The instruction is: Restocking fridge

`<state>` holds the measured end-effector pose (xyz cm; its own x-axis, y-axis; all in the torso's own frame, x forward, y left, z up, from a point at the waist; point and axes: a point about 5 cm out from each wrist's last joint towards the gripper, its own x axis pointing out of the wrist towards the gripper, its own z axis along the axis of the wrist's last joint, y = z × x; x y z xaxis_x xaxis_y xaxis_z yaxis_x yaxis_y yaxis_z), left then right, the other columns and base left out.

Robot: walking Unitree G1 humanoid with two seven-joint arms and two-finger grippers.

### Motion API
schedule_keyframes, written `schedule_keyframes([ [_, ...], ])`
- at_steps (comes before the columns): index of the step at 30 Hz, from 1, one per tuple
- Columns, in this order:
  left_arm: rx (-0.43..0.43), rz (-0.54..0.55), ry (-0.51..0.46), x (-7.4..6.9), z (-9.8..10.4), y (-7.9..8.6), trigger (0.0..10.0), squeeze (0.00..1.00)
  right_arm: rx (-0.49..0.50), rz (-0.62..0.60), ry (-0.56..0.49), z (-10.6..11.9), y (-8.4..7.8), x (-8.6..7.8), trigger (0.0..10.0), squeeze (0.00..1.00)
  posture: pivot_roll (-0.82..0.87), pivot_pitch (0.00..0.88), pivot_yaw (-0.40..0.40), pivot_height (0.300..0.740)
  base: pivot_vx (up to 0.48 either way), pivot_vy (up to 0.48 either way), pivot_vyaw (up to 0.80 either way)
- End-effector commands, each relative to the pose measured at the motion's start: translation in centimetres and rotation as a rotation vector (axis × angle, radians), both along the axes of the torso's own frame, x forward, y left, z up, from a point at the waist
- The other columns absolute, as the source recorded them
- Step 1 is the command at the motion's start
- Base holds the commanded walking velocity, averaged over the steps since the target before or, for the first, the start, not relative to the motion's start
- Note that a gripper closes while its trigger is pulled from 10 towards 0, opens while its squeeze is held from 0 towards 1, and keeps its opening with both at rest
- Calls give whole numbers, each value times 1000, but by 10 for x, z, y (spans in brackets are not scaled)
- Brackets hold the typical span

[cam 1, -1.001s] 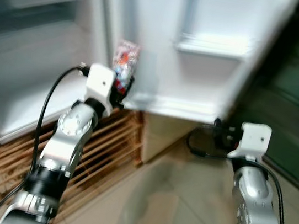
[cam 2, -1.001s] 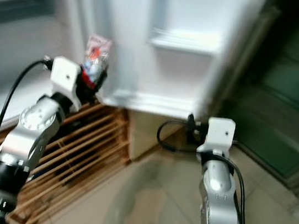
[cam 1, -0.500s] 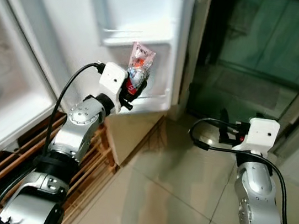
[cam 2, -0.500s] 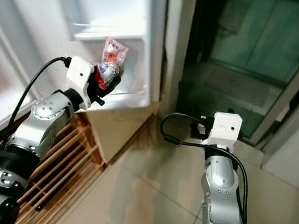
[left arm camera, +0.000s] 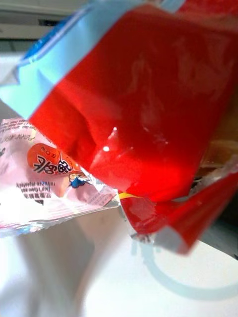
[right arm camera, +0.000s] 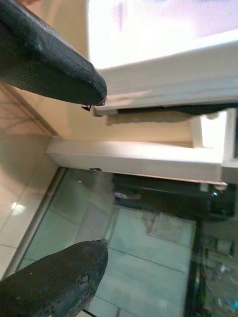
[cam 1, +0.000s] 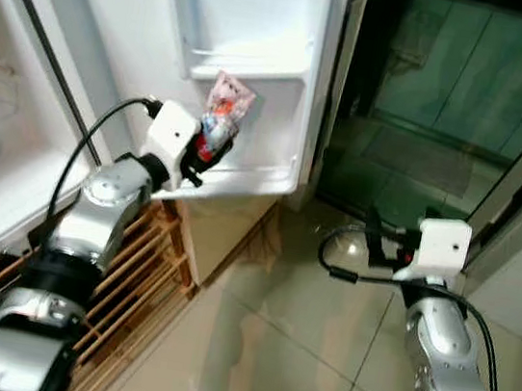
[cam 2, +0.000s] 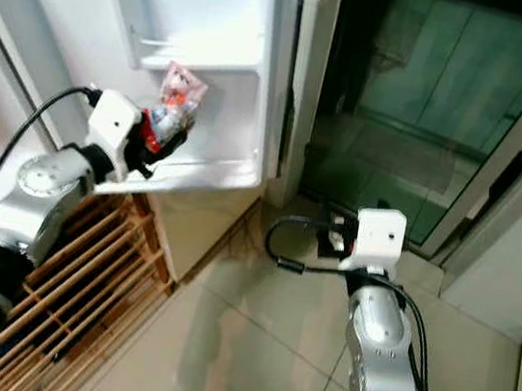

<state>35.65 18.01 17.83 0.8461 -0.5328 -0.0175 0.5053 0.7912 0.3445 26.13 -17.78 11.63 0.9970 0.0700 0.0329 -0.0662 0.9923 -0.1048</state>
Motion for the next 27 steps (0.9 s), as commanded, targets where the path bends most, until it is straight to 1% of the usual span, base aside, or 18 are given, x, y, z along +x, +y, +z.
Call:
schedule_keyframes([
  [1, 21, -29, -59, 3, 22, 0, 10000, 0, 3, 13, -1, 4, 1, -3, 10000, 0, -153, 51, 44, 740, 0, 0, 0],
  [2, 52, -49, -68, 4, 27, 1, 10000, 0, 3, 12, 4, 4, 0, -5, 10000, 0, -157, 73, 44, 740, 0, 0, 0],
  [3, 107, -82, -80, 4, 33, 0, 10000, 0, 1, 13, 11, 5, 0, -10, 10000, 0, -161, 105, 44, 740, 0, 0, 0],
  [4, 107, -82, -80, 4, 33, 0, 10000, 0, 1, 13, 11, 5, 0, -10, 10000, 0, -161, 105, 44, 740, 0, 0, 0],
  [5, 134, -111, -80, 3, 36, -1, 10000, 0, 1, 14, 18, 6, -1, -15, 10000, 0, -167, 145, 40, 740, 0, 0, 0],
  [6, 188, -157, -75, 2, 36, -5, 10000, 0, 4, 31, 38, 6, 0, -24, 10000, 0, -171, 180, 37, 740, 0, 0, 0],
  [9, 232, -192, -72, 1, 34, -8, 10000, 0, 6, 58, 51, 8, 2, -33, 10000, 0, -175, 193, 37, 740, 0, 0, 0],
  [10, 252, -225, -66, 1, 33, -11, 10000, 0, 2, 96, 47, 11, 6, -37, 10000, 0, -196, 232, 41, 740, 0, 0, 0],
  [11, 267, -248, -61, 1, 32, -14, 10000, 0, -1, 124, 44, 14, 8, -40, 10000, 0, -196, 232, 41, 740, 0, 0, 0],
  [12, 281, -280, -53, 0, 31, -17, 10000, 0, -2, 155, 37, 18, 12, -44, 10000, 0, -214, 261, 44, 740, 0, 0, 0],
  [13, 287, -305, -43, 1, 30, -21, 10000, 0, -1, 170, 31, 22, 14, -45, 10000, 0, -214, 261, 44, 740, 0, 0, 0],
  [15, 312, -367, -28, 0, 29, -27, 10000, 0, -6, 173, 23, 31, 15, -49, 10000, 0, -241, 298, 50, 740, 0, 0, 0],
  [16, 312, -367, -28, 0, 29, -27, 10000, 0, -6, 173, 23, 31, 15, -49, 10000, 0, -241, 298, 50, 740, 0, 0, 0],
  [18, 331, -436, -13, -1, 27, -36, 10000, 0, -11, 167, 26, 37, 14, -57, 10000, 0, -254, 314, 57, 740, 0, 0, 0],
  [22, 332, -458, -8, 1, 26, -38, 10000, 0, -14, 159, 39, 37, 15, -66, 10000, 0, -269, 328, 78, 740, 0, 0, 0],
  [23, 315, -474, -2, 2, 28, -39, 10000, 0, -10, 150, 48, 37, 16, -71, 10000, 0, -275, 331, 86, 740, 0, 0, 0],
  [26, 295, -484, 6, 5, 30, -40, 10000, 0, -5, 143, 58, 37, 17, -74, 10000, 0, -278, 333, 92, 740, 0, 0, 0],
  [27, 251, -498, 32, 7, 33, -40, 10000, 0, 4, 136, 70, 36, 20, -79, 10000, 0, -293, 333, 111, 740, 0, 0, 0],
])
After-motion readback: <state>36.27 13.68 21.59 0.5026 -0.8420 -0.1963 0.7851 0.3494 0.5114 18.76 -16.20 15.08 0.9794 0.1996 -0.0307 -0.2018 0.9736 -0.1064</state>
